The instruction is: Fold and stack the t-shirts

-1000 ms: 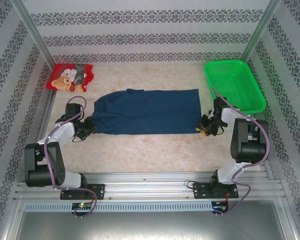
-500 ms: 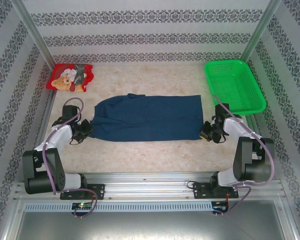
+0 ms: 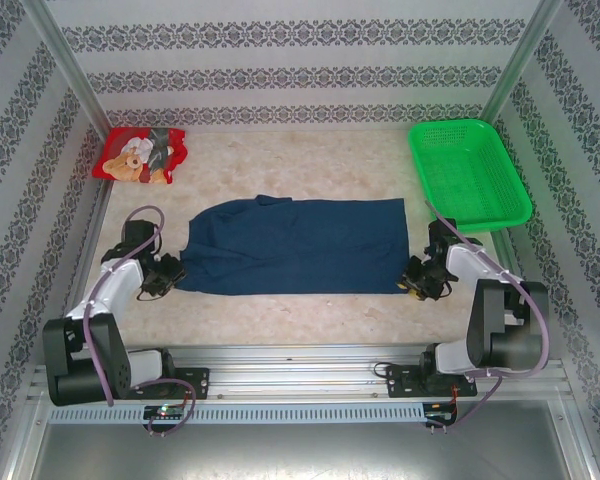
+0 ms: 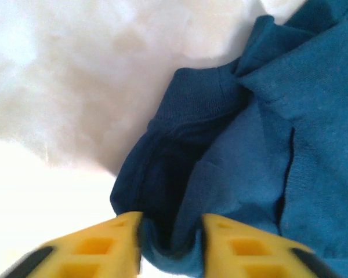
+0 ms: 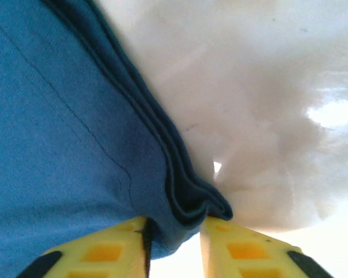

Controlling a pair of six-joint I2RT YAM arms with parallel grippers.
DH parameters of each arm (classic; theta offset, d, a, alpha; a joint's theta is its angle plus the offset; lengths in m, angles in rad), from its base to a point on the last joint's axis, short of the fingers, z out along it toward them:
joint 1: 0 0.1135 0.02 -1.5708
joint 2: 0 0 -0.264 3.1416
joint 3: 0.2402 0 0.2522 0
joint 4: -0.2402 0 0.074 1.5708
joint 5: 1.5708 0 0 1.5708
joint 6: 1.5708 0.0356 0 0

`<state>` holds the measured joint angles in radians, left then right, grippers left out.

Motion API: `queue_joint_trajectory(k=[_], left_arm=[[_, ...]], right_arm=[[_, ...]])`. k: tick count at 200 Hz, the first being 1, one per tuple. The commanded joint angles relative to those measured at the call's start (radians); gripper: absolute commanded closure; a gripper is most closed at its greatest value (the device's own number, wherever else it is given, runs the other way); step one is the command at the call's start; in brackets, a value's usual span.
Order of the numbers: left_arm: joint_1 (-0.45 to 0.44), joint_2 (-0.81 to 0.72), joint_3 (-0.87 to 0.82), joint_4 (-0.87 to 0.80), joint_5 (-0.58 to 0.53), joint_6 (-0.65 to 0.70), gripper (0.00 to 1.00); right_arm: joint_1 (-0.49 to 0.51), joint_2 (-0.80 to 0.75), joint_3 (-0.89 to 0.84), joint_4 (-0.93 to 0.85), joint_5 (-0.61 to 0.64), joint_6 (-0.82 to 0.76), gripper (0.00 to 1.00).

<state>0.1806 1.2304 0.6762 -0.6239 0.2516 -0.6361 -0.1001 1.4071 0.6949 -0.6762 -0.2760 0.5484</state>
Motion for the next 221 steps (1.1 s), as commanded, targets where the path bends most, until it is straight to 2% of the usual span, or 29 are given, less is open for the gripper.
queue_joint_trajectory(k=[1,19,43,64,68,77,136,158,221], left_arm=[[0.001,-0.099,0.041,-0.128,-0.032,0.003,0.57],[-0.037,-0.157,0.085,-0.175,-0.01,0.006,0.5],[-0.137,-0.162,0.135,-0.219,0.014,-0.021,0.46],[-0.192,-0.127,0.138,-0.162,0.076,-0.071,0.42],[-0.195,-0.114,0.13,-0.14,0.098,-0.089,0.43],[-0.205,-0.088,0.104,-0.082,0.137,-0.142,0.43],[-0.23,0.038,0.004,0.286,0.156,-0.426,0.52],[-0.233,0.094,0.01,0.296,0.139,-0.448,0.57],[-0.233,0.171,0.018,0.276,0.137,-0.45,0.6]], right_arm=[[0.003,-0.073,-0.01,-0.085,0.022,-0.006,0.61],[0.003,-0.147,0.001,-0.123,0.003,-0.025,0.53],[0.009,-0.255,0.006,-0.087,-0.127,-0.035,0.35],[0.033,-0.325,0.036,-0.067,-0.219,-0.07,0.2],[0.04,-0.334,0.041,-0.064,-0.234,-0.078,0.12],[0.053,-0.353,0.055,-0.054,-0.263,-0.088,0.02],[0.173,-0.39,0.118,0.025,-0.312,-0.08,0.02],[0.209,-0.362,0.15,0.007,-0.302,-0.098,0.02],[0.241,-0.347,0.173,0.021,-0.29,-0.087,0.02]])
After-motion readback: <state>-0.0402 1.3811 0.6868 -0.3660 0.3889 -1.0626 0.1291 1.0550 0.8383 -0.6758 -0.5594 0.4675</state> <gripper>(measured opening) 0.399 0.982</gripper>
